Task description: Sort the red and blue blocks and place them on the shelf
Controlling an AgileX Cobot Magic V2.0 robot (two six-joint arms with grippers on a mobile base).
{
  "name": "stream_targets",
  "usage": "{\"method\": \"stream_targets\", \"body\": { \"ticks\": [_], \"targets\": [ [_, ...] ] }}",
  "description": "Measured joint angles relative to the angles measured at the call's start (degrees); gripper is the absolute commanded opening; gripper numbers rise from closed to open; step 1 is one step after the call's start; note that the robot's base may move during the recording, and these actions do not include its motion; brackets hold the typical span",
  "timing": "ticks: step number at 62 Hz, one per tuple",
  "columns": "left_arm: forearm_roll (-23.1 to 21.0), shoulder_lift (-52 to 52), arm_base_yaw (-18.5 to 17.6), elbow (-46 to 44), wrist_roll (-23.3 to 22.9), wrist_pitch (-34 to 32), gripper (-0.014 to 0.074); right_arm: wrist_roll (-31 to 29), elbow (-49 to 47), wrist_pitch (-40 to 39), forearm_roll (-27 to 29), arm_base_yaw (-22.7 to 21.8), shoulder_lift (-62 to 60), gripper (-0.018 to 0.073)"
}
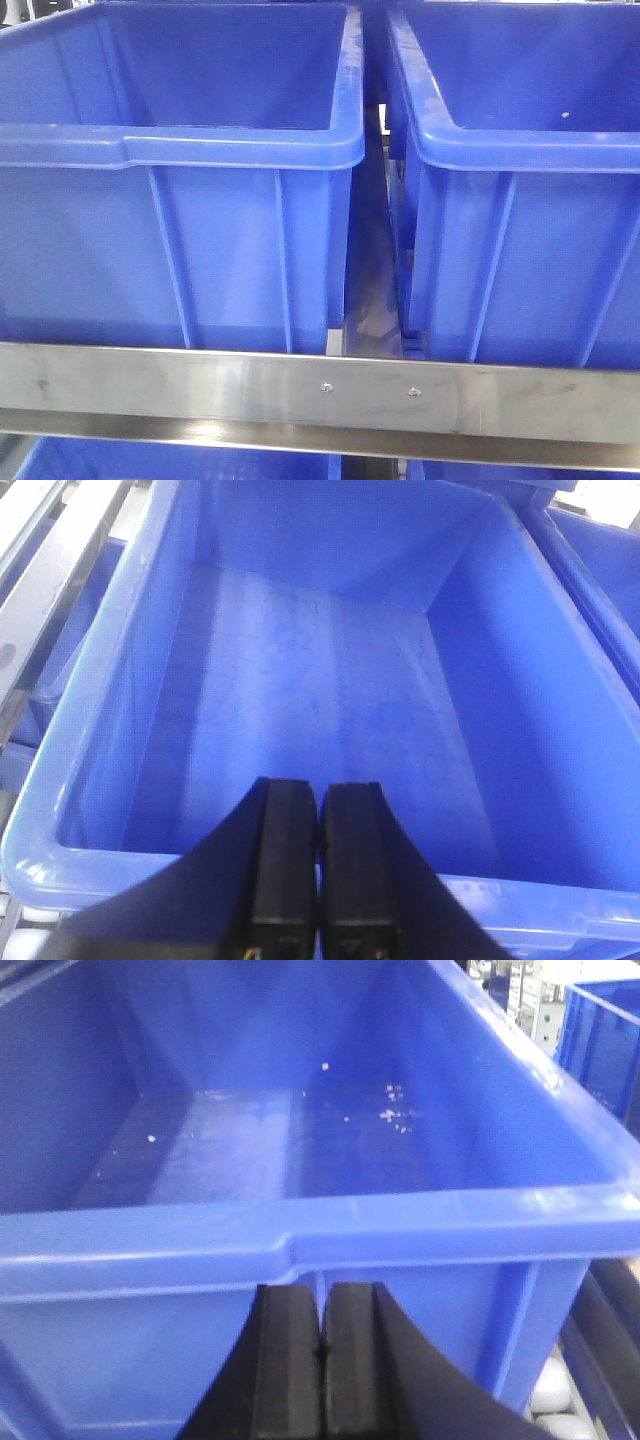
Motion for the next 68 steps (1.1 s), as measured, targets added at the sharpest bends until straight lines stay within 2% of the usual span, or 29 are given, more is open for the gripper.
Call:
{"method": "stream_targets", "body": {
  "ticks": [68],
  "targets": [
    [0.0, 0.0, 0.0, 0.0, 0.0, 0.0, 0.0134, 0.0, 0.0, -0.18, -1.42, 0.0, 0.0, 0.0066]
  ]
}}
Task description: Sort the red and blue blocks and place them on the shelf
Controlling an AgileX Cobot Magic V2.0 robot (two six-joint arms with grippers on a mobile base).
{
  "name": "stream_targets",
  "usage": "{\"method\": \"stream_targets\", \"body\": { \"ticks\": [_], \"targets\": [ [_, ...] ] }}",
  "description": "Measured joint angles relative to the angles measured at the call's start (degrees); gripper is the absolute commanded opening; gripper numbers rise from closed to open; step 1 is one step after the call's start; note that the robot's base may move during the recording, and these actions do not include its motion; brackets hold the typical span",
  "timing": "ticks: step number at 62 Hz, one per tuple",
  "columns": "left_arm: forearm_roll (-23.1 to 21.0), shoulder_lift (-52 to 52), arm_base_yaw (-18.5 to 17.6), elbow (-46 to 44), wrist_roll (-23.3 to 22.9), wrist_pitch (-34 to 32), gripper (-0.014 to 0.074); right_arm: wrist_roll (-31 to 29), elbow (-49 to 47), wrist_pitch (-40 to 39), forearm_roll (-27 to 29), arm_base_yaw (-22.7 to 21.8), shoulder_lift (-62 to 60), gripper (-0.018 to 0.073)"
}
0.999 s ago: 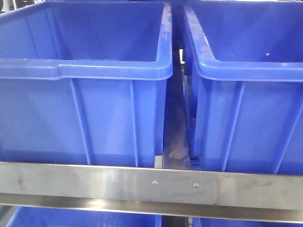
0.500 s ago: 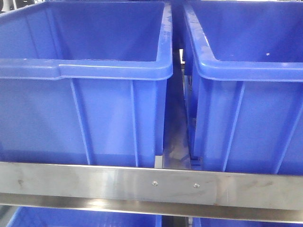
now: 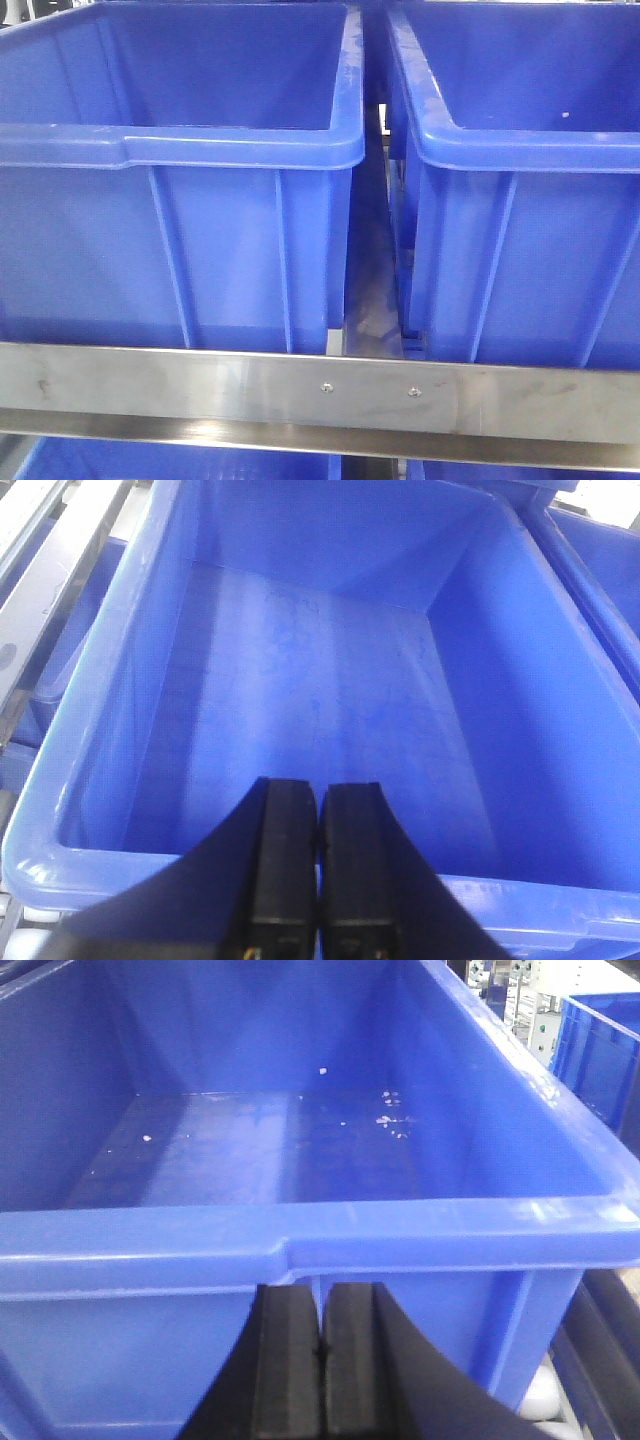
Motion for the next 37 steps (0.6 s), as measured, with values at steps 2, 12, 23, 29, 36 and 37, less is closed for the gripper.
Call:
{"method": "stream_targets", "body": {
  "ticks": [2, 12, 23, 29, 36, 37],
  "targets": [
    [0.0, 0.0, 0.0, 0.0, 0.0, 0.0, 0.0134, 0.0, 0.0, 0.0, 0.0, 0.0, 0.0, 0.0066],
    [0.0, 0.0, 0.0, 0.0, 0.0, 0.0, 0.0134, 0.0, 0.0, -0.09, 0.0, 0.0, 0.0, 0.0066],
    [0.0, 0.0, 0.0, 0.0, 0.0, 0.0, 0.0134, 0.0, 0.0, -0.09, -0.03, 0.0, 0.0, 0.0066],
    [0.0, 0.0, 0.0, 0.0, 0.0, 0.0, 0.0134, 0.0, 0.0, -0.09, -0.03, 0.0, 0.0, 0.0066],
    [0.13, 0.0, 0.0, 0.0, 0.04, 0.0, 0.0134, 0.0, 0.0, -0.09, -0.03, 0.0, 0.0, 0.0066],
    [0.43, 0.0, 0.0, 0.0, 0.04, 0.0, 0.0134, 0.0, 0.0, -0.09, -0.03, 0.0, 0.0, 0.0066]
  ]
}}
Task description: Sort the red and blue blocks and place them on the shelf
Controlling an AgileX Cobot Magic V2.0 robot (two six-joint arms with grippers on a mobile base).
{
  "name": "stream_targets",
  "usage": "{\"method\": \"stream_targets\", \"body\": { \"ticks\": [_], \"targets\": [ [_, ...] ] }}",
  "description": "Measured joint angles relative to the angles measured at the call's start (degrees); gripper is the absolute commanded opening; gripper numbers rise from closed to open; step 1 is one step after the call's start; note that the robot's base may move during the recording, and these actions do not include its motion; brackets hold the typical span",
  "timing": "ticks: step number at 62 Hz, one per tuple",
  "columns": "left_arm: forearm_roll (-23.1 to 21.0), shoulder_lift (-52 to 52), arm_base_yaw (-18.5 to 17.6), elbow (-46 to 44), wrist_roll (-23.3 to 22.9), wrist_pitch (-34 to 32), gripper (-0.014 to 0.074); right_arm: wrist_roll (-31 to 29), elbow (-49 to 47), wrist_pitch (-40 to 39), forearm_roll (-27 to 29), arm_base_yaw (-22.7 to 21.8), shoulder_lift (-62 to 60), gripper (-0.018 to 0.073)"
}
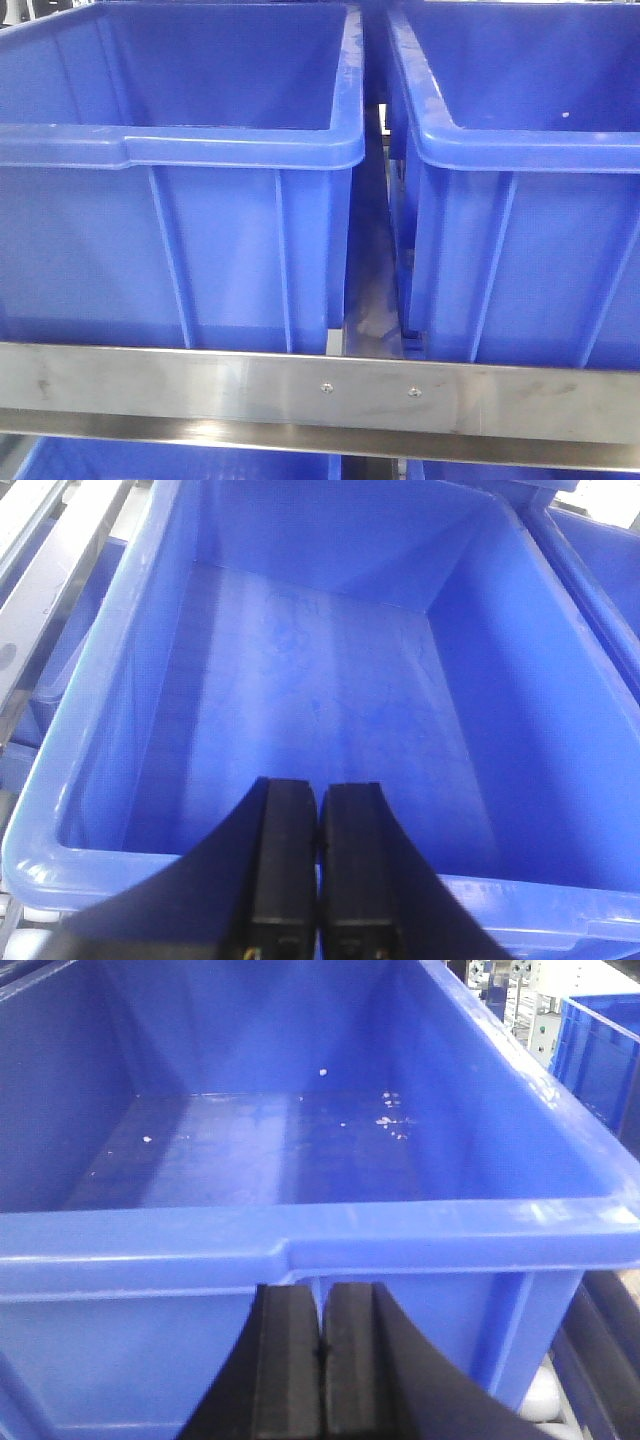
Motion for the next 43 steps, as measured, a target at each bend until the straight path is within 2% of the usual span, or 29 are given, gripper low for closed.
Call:
{"method": "stream_targets", "body": {
  "ticks": [10, 21, 33, 43],
  "targets": [
    [2.24, -1.1, 0.28, 0.3, 0.09, 0.0, 0.0134, 0.0, 0.0, -0.04, 0.0, 0.0, 0.0, 0.0066],
    [2.62, -6.89, 3.34, 2.26, 0.13, -0.39, 0.0134, 0.0, 0.0, -0.04, 0.0, 0.0, 0.0, 0.0066],
    [2.62, -17.07, 6.55, 11.61, 0.13, -3.44, 0.0134, 0.0, 0.0, -0.13, 0.0, 0.0, 0.0, 0.0066],
    [2.62, -25.8, 7.71, 20.54, 0.13, -6.36, 0.0134, 0.0, 0.0, -0.13, 0.0, 0.0, 0.0, 0.0066]
  ]
}}
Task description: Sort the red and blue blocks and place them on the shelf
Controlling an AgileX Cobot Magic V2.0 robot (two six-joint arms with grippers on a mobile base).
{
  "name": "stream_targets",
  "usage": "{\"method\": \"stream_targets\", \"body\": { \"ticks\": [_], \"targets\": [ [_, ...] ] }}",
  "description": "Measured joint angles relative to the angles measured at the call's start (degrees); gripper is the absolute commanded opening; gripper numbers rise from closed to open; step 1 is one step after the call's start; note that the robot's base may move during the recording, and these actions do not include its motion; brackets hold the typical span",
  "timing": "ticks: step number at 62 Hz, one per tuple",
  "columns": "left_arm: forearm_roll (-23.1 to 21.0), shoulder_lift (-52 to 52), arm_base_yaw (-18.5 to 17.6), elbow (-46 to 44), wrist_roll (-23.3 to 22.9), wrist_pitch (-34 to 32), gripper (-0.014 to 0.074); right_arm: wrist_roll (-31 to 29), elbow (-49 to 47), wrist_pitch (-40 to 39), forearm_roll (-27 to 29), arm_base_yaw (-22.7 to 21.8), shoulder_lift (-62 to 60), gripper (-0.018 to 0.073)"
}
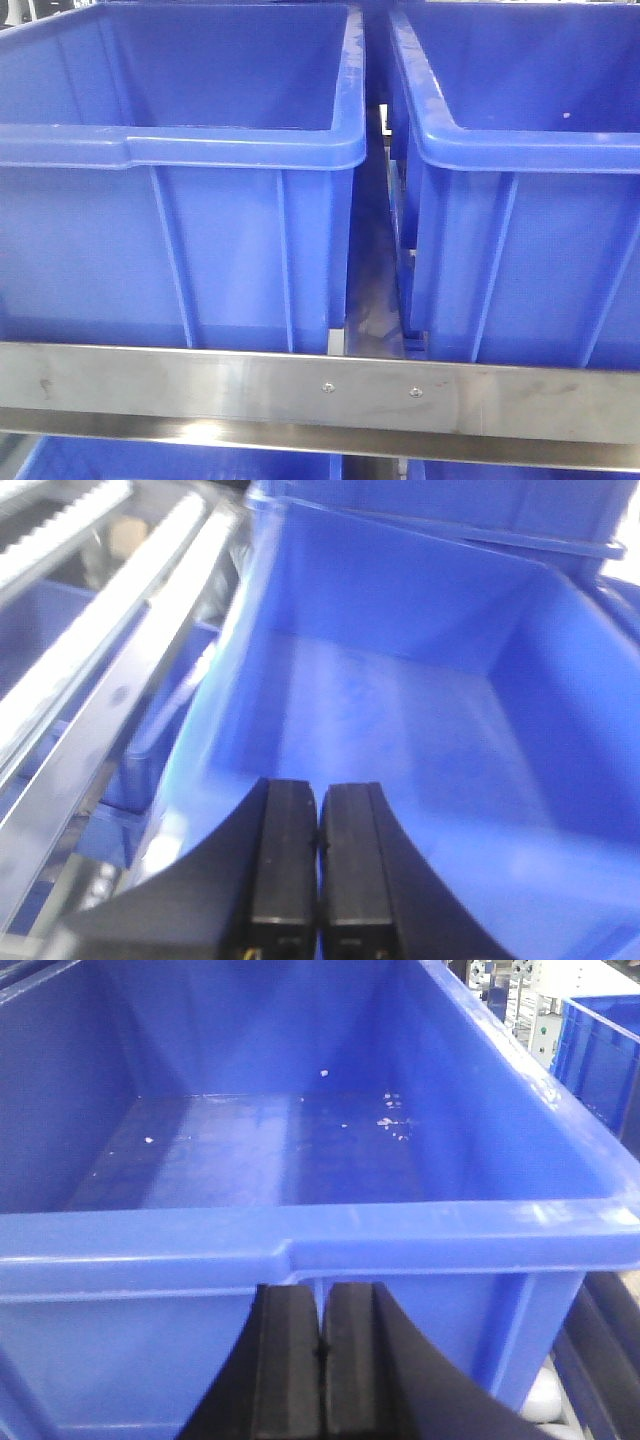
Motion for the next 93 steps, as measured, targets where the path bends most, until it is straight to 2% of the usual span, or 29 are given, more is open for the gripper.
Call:
{"method": "stream_targets", "body": {
  "ticks": [12, 25, 93],
  "targets": [
    [0.0, -5.96, 0.37, 9.06, 0.0, -2.65, 0.0134, 0.0, 0.0, 0.0, 0.0, 0.0, 0.0, 0.0066],
    [0.0, -6.0, 0.37, 9.06, 0.0, -5.37, 0.0134, 0.0, 0.0, -0.13, 0.0, 0.0, 0.0, 0.0066],
    [0.66, -6.0, 0.37, 9.06, 0.0, -5.67, 0.0134, 0.0, 0.0, -0.13, 0.0, 0.0, 0.0, 0.0066]
  ]
}}
